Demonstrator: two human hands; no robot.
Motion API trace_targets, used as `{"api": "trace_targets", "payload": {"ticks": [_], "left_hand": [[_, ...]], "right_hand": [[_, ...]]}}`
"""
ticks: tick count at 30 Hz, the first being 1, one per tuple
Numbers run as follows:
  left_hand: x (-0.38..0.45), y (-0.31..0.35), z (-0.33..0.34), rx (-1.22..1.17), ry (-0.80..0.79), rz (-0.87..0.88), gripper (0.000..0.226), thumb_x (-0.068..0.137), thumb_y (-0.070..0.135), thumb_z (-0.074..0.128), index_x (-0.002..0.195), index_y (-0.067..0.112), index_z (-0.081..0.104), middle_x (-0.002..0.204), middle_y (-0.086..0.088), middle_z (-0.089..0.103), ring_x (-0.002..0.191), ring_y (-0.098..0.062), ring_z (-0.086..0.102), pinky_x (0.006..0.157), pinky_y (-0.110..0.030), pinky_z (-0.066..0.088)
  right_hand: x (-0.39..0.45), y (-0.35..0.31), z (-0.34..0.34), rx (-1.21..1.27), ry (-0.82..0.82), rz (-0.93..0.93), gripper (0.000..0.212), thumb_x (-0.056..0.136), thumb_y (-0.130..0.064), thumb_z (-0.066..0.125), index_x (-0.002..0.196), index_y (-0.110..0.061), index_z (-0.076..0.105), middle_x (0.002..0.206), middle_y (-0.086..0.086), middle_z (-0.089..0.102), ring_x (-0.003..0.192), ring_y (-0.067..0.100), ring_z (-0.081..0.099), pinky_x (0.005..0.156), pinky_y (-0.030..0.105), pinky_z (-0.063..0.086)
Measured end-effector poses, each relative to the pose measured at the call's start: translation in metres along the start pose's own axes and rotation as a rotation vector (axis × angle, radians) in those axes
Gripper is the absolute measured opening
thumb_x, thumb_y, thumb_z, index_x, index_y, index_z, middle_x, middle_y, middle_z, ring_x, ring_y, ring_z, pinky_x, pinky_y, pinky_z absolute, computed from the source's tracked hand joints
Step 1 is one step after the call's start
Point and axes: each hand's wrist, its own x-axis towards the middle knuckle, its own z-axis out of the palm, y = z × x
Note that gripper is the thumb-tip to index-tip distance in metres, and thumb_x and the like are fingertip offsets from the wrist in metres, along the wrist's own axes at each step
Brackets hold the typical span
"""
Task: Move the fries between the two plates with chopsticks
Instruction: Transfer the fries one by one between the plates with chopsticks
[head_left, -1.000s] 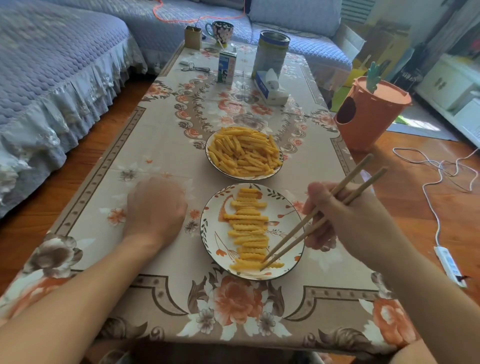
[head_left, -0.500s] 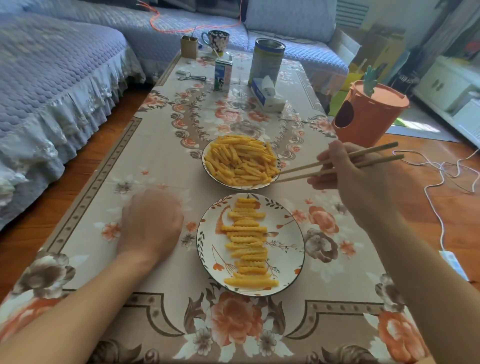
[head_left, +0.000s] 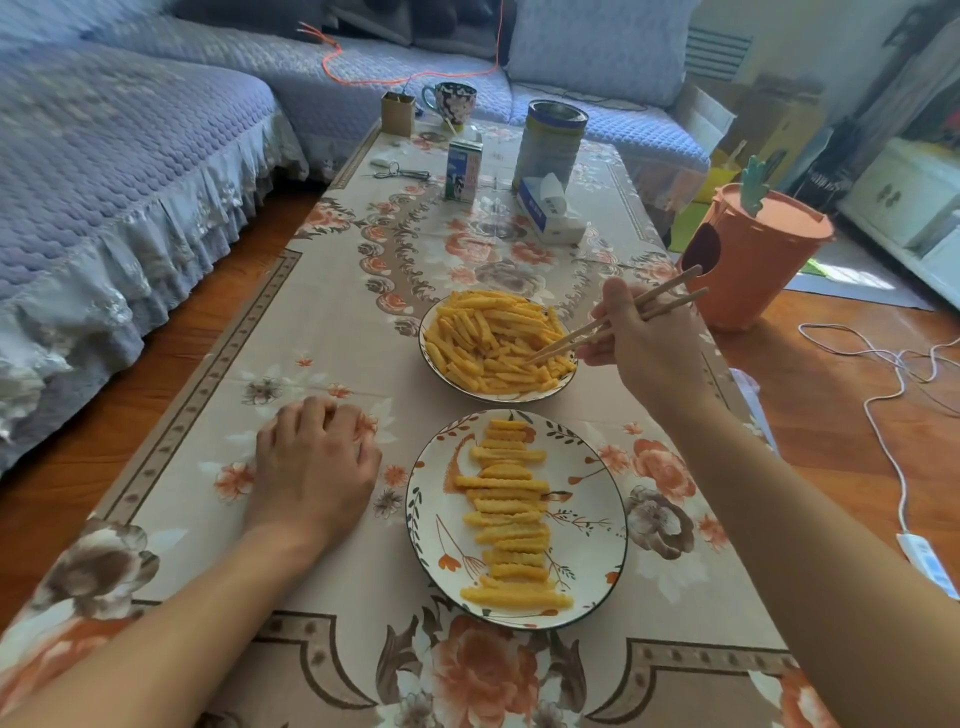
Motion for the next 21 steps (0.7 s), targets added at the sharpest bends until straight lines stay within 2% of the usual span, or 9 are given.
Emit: {"api": "trace_targets", "payload": {"ticks": [8,12,15,21], "left_hand": [[-0.001,0.000,-0.001,0.005,0.001,0.001,0.024,0.095,0.039,0.053,0.113,0.025,0.061,0.119,-0.005,0.055,0.113,-0.028,0.047,0.097,-0.047,0.040],[-0.001,0.000,-0.001,0.006,0.009,0.004,0.024,0.094,0.038,0.054,0.112,0.025,0.062,0.119,-0.005,0.056,0.112,-0.029,0.048,0.097,-0.047,0.040],[-0.001,0.000,-0.001,0.005,0.014,0.008,0.024,0.094,0.038,0.053,0.111,0.024,0.062,0.118,-0.005,0.056,0.111,-0.029,0.048,0.096,-0.048,0.041],[-0.001,-0.001,0.002,0.021,0.008,0.014,0.025,0.093,0.040,0.051,0.111,0.024,0.061,0.118,-0.006,0.056,0.111,-0.029,0.048,0.095,-0.049,0.041]], "right_hand": [[0.000,-0.002,-0.002,-0.049,-0.057,-0.010,0.028,0.103,-0.029,0.060,0.096,-0.004,0.069,0.075,0.013,0.070,0.058,0.029,0.073,0.061,0.044,0.065],[-0.004,-0.005,0.000,-0.046,-0.014,-0.042,0.031,0.104,-0.030,0.057,0.091,-0.004,0.068,0.071,0.016,0.070,0.055,0.026,0.072,0.055,0.037,0.062],[-0.011,-0.022,-0.011,0.010,0.020,-0.046,0.035,0.105,-0.030,0.055,0.085,-0.005,0.067,0.066,0.015,0.069,0.054,0.028,0.072,0.054,0.037,0.062],[-0.051,-0.051,-0.028,-0.032,-0.187,-0.029,0.040,0.104,-0.032,0.053,0.085,0.000,0.066,0.059,0.014,0.067,0.056,0.035,0.072,0.053,0.042,0.063]]}}
